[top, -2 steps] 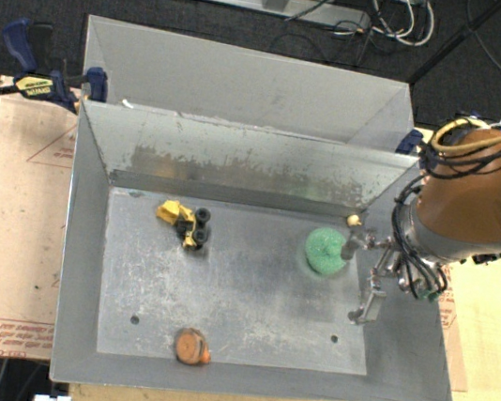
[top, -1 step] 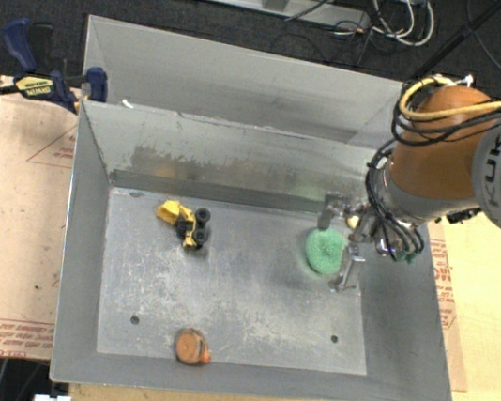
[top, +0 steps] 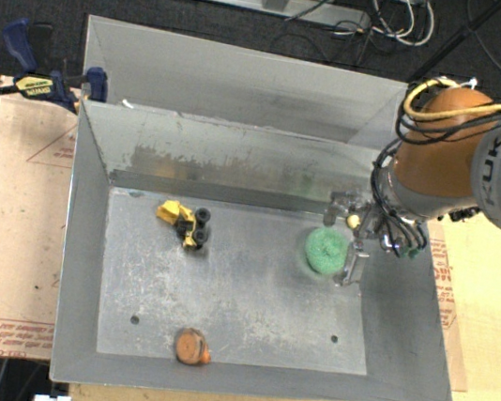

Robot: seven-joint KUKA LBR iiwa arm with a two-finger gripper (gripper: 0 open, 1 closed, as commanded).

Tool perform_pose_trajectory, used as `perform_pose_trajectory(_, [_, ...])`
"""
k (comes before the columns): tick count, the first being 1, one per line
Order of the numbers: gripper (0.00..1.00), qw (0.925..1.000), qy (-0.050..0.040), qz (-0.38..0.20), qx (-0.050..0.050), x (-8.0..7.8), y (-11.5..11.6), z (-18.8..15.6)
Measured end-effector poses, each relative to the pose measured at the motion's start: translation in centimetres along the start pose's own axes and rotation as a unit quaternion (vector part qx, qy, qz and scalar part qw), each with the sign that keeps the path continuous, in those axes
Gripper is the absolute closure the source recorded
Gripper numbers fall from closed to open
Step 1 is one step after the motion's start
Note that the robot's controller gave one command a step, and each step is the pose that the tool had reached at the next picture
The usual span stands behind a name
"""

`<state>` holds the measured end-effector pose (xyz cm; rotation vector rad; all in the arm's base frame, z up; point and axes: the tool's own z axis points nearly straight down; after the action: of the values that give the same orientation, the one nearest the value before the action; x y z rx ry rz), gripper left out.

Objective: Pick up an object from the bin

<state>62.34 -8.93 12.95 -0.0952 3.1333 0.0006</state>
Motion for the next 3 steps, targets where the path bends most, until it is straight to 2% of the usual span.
perform_pose_trajectory(1, [0.0, 0.9969, 0.0009, 0.079, 0.0, 0.0, -0.8, 5.0])
perform_pose_trajectory(2, [1.0, 0.999, -0.003, 0.044, 0.0, -1.3, -1.4, 5.6])
perform_pose_trajectory(3, [1.0, 0.999, -0.003, 0.044, 0.0, -1.3, -1.4, 5.6])
